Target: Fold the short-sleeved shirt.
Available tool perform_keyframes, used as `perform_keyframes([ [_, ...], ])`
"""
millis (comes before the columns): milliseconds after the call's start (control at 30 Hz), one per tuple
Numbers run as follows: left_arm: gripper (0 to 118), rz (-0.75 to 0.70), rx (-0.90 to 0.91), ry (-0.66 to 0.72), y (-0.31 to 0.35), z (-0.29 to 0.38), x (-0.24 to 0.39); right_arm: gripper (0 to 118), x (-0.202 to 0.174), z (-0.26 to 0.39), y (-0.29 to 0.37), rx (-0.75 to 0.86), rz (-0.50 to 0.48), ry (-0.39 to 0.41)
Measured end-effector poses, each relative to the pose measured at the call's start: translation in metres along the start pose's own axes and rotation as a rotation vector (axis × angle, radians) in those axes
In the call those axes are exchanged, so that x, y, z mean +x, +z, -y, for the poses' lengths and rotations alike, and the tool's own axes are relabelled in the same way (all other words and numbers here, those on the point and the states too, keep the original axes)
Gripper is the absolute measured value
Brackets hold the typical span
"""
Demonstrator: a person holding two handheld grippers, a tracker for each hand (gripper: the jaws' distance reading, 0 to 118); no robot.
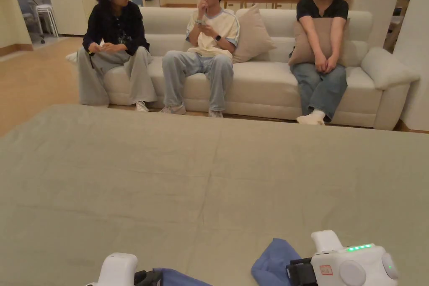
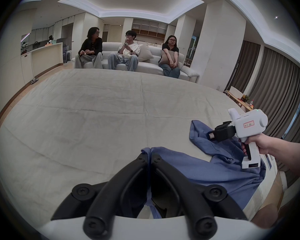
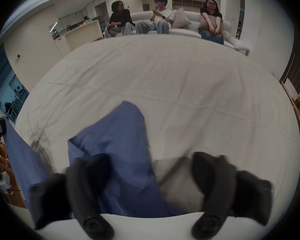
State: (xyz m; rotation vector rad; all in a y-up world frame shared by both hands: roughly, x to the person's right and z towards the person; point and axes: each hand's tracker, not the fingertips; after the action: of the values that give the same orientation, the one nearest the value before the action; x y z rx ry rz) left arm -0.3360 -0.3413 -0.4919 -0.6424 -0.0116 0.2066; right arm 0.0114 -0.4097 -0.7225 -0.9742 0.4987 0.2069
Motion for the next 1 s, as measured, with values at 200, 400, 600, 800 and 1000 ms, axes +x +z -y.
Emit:
perform_keyframes([
  [200,1,0.011,-0.003,0.013,-0.004,0.000,-0.001,6,0.005,0.005,0.010,0.041,0.020,0.018],
  [400,1,0.029,0.053,0.081,0.017,-0.008,0.005,5,0.022,0.010,0.077,0.247,0.031,-0.116],
  [600,1,0.066,0.221,0.090,0.085,-0.039,0.027,5,0.046,0.022,0.223,0.496,0.103,-0.206],
  [800,1,0.097,0.436,0.028,0.191,-0.075,0.054,5,0.058,0.062,0.390,0.790,0.143,-0.263],
  [1000,1,0.116,0.666,-0.035,0.321,-0.106,0.084,5,0.034,0.114,0.550,1.099,0.140,-0.290],
])
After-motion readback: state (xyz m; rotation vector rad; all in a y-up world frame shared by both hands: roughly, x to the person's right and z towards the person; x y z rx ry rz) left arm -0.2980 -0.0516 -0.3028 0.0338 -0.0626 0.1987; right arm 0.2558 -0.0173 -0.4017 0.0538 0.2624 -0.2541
